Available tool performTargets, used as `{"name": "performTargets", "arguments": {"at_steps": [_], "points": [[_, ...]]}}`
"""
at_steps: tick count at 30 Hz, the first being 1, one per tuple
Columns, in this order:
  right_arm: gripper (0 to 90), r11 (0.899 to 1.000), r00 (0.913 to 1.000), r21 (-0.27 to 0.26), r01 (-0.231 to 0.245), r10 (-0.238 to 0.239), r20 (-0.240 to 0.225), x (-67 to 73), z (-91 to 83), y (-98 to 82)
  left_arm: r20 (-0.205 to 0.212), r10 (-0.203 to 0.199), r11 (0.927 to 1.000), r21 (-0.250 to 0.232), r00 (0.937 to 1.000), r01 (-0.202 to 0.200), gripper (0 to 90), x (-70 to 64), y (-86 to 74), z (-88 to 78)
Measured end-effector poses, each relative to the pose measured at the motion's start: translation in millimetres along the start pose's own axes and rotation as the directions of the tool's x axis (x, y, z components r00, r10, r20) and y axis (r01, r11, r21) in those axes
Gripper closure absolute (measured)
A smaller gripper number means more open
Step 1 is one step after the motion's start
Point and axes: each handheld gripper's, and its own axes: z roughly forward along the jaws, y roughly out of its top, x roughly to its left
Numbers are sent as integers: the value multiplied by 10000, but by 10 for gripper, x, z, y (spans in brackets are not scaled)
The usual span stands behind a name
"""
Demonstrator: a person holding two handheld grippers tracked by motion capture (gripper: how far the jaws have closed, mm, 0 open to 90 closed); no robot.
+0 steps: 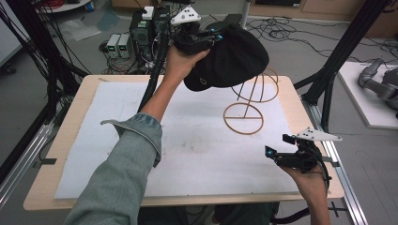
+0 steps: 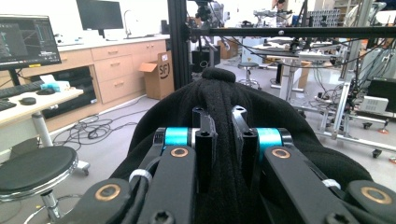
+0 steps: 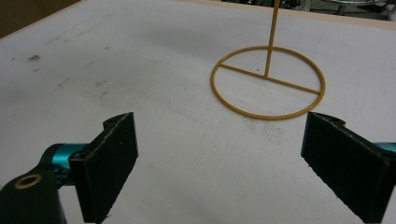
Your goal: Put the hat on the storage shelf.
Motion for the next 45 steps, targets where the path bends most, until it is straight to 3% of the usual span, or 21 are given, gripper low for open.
{"name": "performTargets", "arguments": {"at_steps": [11, 45], "points": [[106, 10000, 10000, -22, -11, 10, -38, 8, -2, 4, 176, -5, 9999, 141, 9998, 2, 824, -95, -57, 174], [106, 10000, 10000, -27, 29, -29, -60, 13, -9, 3, 600, 4, 9979, 639, 9982, -42, 816, -221, -306, 476]]}}
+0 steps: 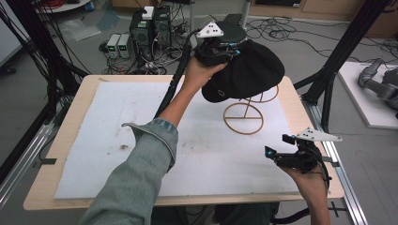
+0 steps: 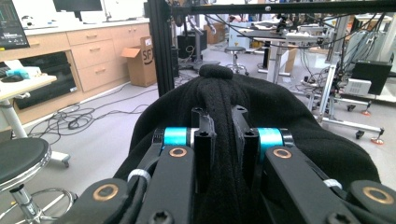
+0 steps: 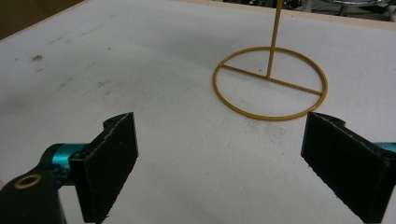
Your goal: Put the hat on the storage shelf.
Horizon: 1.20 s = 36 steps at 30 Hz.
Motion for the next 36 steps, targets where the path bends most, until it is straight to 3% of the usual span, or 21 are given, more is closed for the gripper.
{"name": "performTargets", "arguments": {"at_steps": [36], "points": [[106, 10000, 10000, -51, -2, 2, -17, -4, -4, 2, 434, 52, 9955, 939, 9990, -92, 766, -61, -258, 225]]}}
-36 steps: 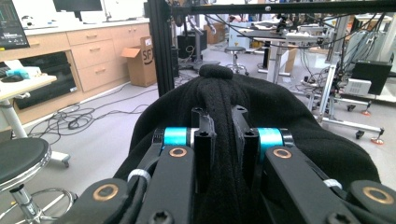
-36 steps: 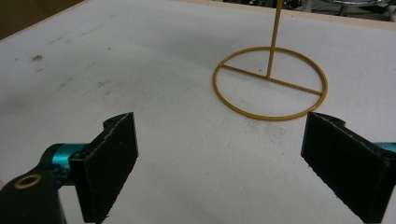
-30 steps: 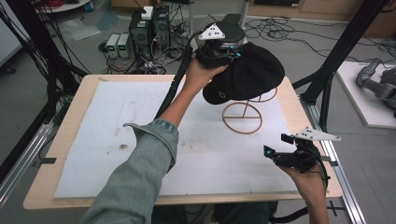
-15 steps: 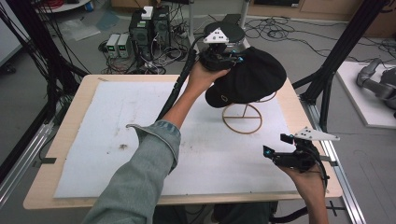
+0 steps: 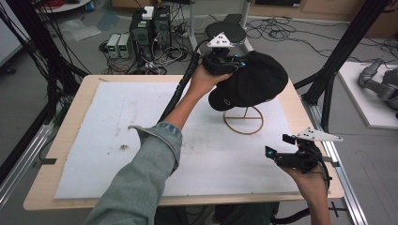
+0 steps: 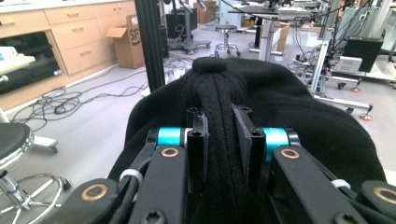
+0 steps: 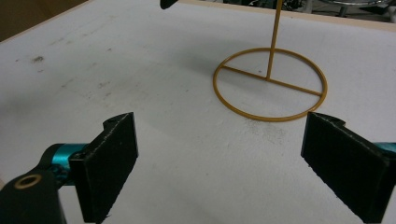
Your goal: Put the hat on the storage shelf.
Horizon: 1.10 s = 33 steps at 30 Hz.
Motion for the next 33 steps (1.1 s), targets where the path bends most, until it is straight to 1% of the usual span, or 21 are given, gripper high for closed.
{"name": "performTargets", "arguments": {"at_steps": [2, 3, 6, 10, 13, 16, 22, 26, 33], "points": [[106, 10000, 10000, 6, -1, 1, -2, 0, 1, 0, 3, 119, 9997, 207, 9999, -119, 754, 14, -29, 6], [106, 10000, 10000, 12, 18, -18, -1, -2, 2, -1, -15, 89, 9997, 237, 10000, -89, 733, 15, -44, 9], [106, 10000, 10000, 22, 23, -23, 3, -6, 6, -1, -64, 107, 9994, 315, 9999, -105, 708, 22, -72, 9], [106, 10000, 10000, 67, -21, 21, 1, 1, 10, -2, -79, 209, 9989, 420, 9998, -205, 675, 25, -90, 4], [106, 10000, 10000, 37, -14, 14, -6, 5, 14, 0, -78, 137, 9998, 135, 9999, -136, 642, 30, -77, -24], [106, 10000, 10000, 59, -8, 8, 4, 6, 18, 0, -86, 141, 9999, 69, 9999, -141, 629, 31, -56, -54], [106, 10000, 10000, 90, -9, 10, -39, 10, 36, 5, -252, 211, 9997, 131, 9995, -208, 587, 66, -56, -148], [106, 10000, 10000, 92, -3, 3, -53, 10, 61, 10, -393, 232, 9996, 171, 9990, -225, 575, 95, -66, -230], [106, 9999, 9998, 142, 70, -67, -189, 12, 159, 45, -670, 314, 9991, 301, 9973, -294, 559, 155, -84, -435]]}}
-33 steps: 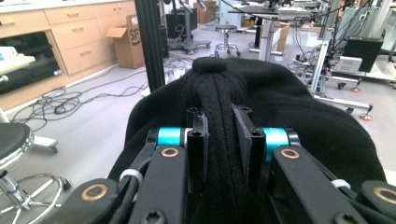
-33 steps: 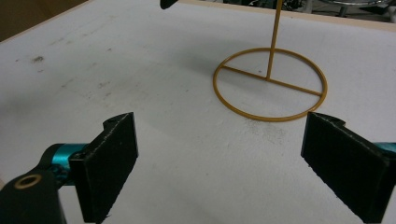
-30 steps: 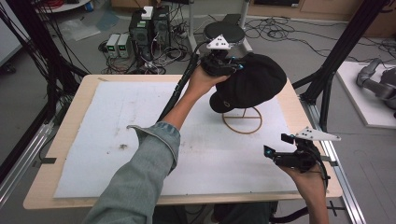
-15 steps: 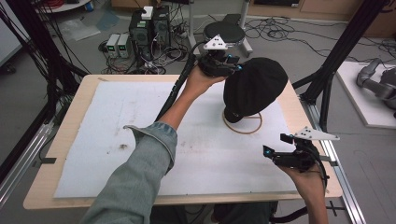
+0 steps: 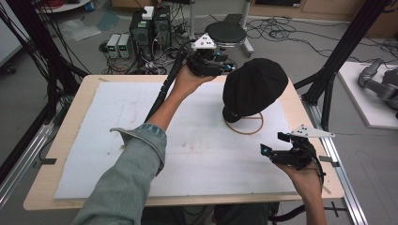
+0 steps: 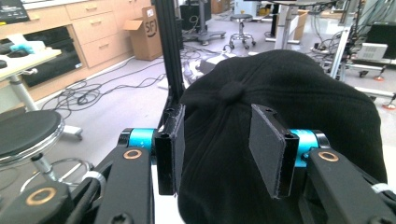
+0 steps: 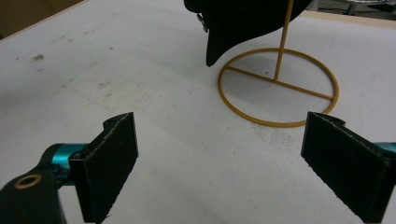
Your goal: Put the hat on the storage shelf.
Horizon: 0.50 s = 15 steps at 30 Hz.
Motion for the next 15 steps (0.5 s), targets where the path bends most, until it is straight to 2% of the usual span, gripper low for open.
{"name": "performTargets", "arguments": {"at_steps": [7, 11, 15], "points": [[106, 10000, 9999, -31, 35, -35, -125, -6, 60, 59, -296, -68, 9999, 97, 9995, 71, 532, 82, -82, -249], [106, 10000, 9998, 33, 60, -60, -205, -20, 131, 88, -754, -25, 9992, 400, 9971, 56, 495, 158, -147, -437], [106, 10000, 9997, 23, 79, -78, -251, -25, 179, 107, -1110, -184, 9990, 380, 9936, 227, 465, 241, -231, -628]]}}
